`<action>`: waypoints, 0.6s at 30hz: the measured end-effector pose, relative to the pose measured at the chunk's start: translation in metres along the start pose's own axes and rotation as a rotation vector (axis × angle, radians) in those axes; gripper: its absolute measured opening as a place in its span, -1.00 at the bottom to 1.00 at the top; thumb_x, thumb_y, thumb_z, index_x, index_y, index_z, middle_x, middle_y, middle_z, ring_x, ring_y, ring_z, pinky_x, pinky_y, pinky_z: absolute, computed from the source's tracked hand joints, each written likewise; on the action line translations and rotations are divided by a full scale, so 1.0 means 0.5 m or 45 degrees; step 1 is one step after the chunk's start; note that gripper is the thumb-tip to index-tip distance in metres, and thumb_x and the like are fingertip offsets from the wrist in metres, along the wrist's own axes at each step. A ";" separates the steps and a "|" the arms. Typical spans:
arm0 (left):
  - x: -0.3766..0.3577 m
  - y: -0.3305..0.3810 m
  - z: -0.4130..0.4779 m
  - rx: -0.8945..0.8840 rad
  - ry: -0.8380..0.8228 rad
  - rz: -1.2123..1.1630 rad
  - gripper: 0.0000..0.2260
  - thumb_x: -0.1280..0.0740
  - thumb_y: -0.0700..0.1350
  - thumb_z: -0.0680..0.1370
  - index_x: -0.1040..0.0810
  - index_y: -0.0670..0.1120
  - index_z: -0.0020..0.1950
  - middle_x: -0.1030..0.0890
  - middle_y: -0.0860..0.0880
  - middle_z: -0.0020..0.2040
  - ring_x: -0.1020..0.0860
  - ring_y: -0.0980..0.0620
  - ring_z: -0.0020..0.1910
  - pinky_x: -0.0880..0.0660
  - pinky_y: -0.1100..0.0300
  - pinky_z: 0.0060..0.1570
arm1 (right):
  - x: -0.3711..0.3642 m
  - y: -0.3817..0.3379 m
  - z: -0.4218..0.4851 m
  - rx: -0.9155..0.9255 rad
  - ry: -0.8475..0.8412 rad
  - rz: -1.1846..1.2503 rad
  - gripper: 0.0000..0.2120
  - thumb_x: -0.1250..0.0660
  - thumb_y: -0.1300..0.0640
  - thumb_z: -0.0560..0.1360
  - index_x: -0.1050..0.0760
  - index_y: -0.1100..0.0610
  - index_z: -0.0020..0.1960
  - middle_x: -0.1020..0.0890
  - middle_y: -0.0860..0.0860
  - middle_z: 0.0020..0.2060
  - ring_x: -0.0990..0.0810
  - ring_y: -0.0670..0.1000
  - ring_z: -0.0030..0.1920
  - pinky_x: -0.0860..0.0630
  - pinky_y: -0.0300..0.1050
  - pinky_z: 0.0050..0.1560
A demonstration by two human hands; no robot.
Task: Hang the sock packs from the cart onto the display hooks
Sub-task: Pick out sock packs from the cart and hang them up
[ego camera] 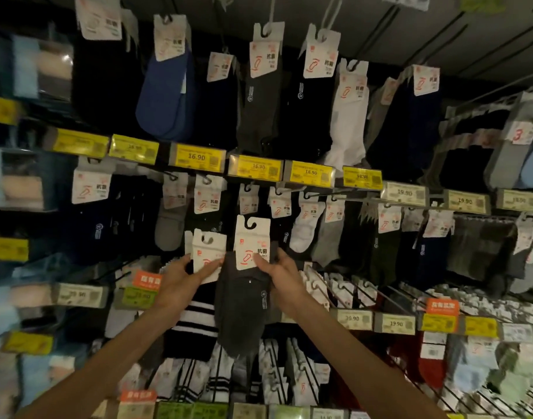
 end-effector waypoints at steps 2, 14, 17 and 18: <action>0.026 0.010 0.013 -0.045 0.044 0.072 -0.76 -0.49 -0.01 0.47 -0.59 0.07 0.12 -0.65 0.16 -0.04 -0.59 0.17 0.02 -0.50 0.19 0.13 | -0.015 -0.016 0.007 0.081 0.009 -0.040 -0.68 -0.40 0.25 0.52 -0.48 0.13 0.26 -0.70 0.07 0.05 -0.69 0.02 0.03 -0.63 -0.09 -0.01; -0.005 0.127 0.069 -0.262 0.083 0.220 -0.71 -0.52 0.01 0.45 -0.67 -0.02 0.13 -0.67 0.10 -0.06 -0.59 0.25 -0.08 -0.49 0.32 -0.10 | -0.030 -0.129 0.034 0.337 -0.073 -0.119 -0.67 -0.36 0.21 0.55 -0.45 0.07 0.30 -0.67 0.06 0.14 -0.64 0.06 0.16 -0.53 0.13 0.25; -0.012 0.137 0.075 -0.277 0.091 0.245 -0.74 -0.51 0.02 0.45 -0.67 -0.01 0.11 -0.67 0.12 -0.09 -0.59 0.27 -0.10 -0.48 0.33 -0.14 | -0.037 -0.145 0.042 0.375 -0.086 -0.178 -0.66 -0.36 0.19 0.55 -0.45 0.05 0.31 -0.67 0.05 0.14 -0.65 0.04 0.14 -0.55 0.13 0.23; -0.014 0.141 0.077 -0.285 0.086 0.260 -0.74 -0.51 0.04 0.45 -0.67 0.00 0.09 -0.68 0.11 -0.09 -0.60 0.26 -0.10 -0.50 0.32 -0.14 | -0.038 -0.148 0.046 0.390 -0.077 -0.183 -0.66 -0.36 0.18 0.56 -0.45 0.05 0.31 -0.67 0.05 0.14 -0.65 0.04 0.14 -0.55 0.13 0.23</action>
Point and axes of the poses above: each hand's wrist, its own z-axis towards the middle knuckle, its own x-axis out of the back of the hand, y = z × x, the point moved 6 cm from there along z, towards the middle knuckle
